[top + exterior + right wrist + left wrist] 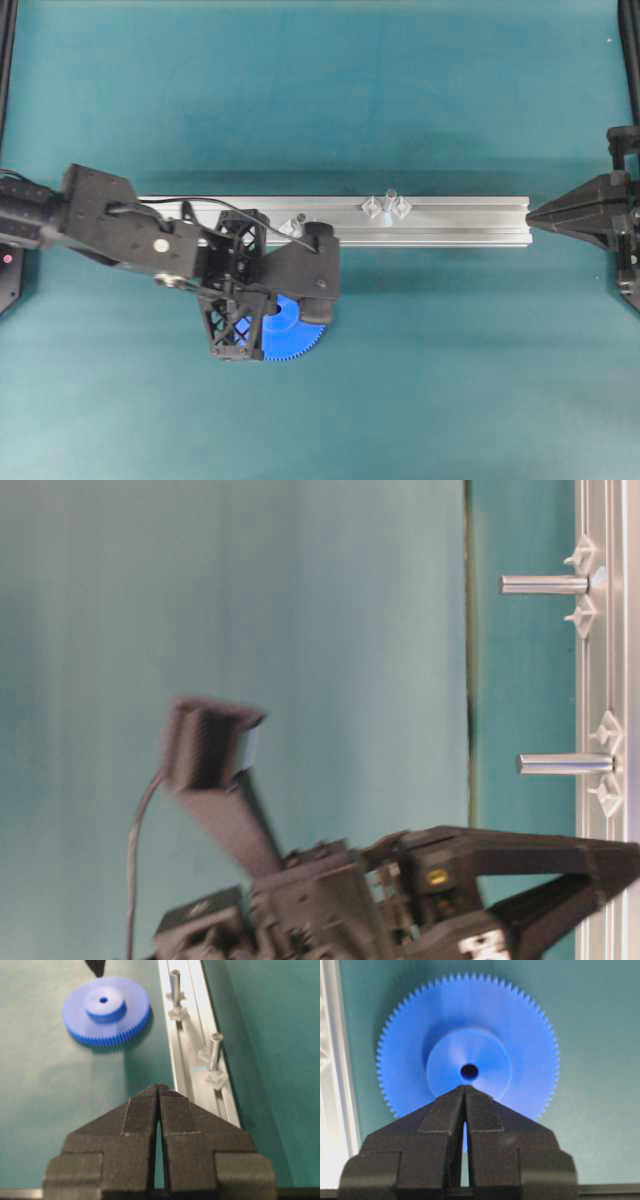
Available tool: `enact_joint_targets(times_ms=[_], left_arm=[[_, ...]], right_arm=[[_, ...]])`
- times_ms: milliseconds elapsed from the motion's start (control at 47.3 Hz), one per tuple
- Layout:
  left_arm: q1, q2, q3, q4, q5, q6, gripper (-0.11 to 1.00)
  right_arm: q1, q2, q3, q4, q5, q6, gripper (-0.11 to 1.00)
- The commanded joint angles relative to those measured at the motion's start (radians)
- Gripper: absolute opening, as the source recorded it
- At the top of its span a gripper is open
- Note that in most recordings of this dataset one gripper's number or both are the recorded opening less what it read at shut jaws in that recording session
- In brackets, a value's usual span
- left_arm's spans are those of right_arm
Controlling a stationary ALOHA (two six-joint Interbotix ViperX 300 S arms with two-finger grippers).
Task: Find the location of the shaft and insert the large gear.
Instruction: 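Position the left gripper above the blue gear's hub and descend, then close the left gripper fingers around the blue gear's hub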
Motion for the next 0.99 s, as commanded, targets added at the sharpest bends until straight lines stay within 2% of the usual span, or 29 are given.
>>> enact_joint_targets(times_ms=[0, 254, 972], left_arm=[[-0.006, 0.000, -0.046, 0.003, 0.038, 0.002, 0.00], [-0.006, 0.044, -0.101, 0.003, 0.078, 0.006, 0.00], [-0.012, 0.066, -0.092, 0.003, 0.081, 0.017, 0.00]], right_arm=[[-0.002, 0.009, -0.012, 0.002, -0.005, 0.009, 0.00], [0.000, 0.008, -0.011, 0.002, -0.005, 0.009, 0.00], [0.000, 0.006, -0.008, 0.002, -0.005, 0.009, 0.00]])
